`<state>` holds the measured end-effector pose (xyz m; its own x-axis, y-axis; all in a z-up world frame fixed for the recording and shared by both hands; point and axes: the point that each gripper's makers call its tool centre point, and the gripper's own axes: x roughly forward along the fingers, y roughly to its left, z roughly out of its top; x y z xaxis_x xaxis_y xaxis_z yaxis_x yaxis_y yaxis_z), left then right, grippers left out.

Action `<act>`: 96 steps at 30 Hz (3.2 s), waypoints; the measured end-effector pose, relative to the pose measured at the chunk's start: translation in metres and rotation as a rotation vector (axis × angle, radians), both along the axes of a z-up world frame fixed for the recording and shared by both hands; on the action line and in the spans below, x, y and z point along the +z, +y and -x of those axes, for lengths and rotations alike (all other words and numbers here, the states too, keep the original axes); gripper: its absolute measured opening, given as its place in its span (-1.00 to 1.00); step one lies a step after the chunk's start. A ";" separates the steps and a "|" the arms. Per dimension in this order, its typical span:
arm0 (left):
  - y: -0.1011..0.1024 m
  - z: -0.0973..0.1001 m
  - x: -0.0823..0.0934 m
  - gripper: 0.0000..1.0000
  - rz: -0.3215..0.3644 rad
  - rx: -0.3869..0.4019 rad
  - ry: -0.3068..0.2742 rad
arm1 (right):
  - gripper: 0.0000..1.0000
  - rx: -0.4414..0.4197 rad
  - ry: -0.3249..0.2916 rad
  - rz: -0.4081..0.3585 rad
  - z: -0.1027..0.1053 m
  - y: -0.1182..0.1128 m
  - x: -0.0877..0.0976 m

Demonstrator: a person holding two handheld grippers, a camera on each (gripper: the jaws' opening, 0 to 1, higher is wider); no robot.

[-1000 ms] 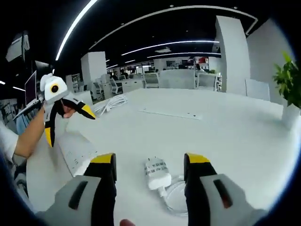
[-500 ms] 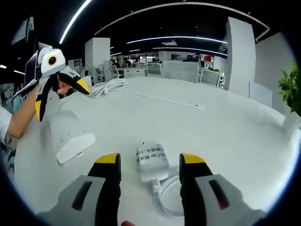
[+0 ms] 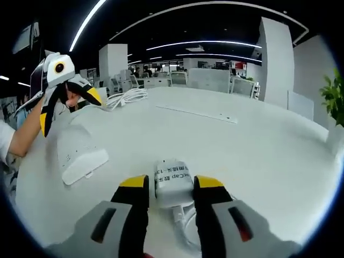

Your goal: Straighten the power strip on the desk, plug the charger into it

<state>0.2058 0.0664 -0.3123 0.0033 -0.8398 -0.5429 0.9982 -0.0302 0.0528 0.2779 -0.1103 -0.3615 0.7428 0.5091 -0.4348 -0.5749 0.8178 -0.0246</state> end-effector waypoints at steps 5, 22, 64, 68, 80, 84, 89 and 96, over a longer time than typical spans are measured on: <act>0.000 0.000 -0.001 0.70 -0.004 0.000 -0.001 | -0.44 -0.038 0.008 -0.038 -0.002 -0.002 -0.002; 0.007 -0.005 0.001 0.69 -0.013 0.027 -0.020 | -0.46 -0.099 0.111 -0.090 0.015 0.007 0.023; 0.009 0.002 -0.005 0.69 -0.068 -0.007 -0.056 | -0.46 -0.032 0.904 0.090 0.106 0.112 0.025; 0.008 0.004 -0.009 0.69 -0.089 -0.018 -0.058 | -0.46 -0.122 1.000 0.117 0.110 0.112 0.026; 0.005 0.008 0.000 0.68 -0.050 -0.033 -0.057 | -0.46 -0.267 1.117 0.243 0.110 0.113 0.028; 0.000 0.013 0.000 0.68 -0.049 -0.052 -0.063 | -0.46 -0.317 1.136 0.258 0.112 0.113 0.029; -0.005 0.018 0.002 0.68 -0.038 -0.081 -0.066 | -0.46 -0.386 1.161 0.253 0.112 0.114 0.025; -0.017 0.023 0.003 0.65 -0.022 -0.108 -0.075 | -0.46 -0.415 1.167 0.262 0.113 0.111 0.027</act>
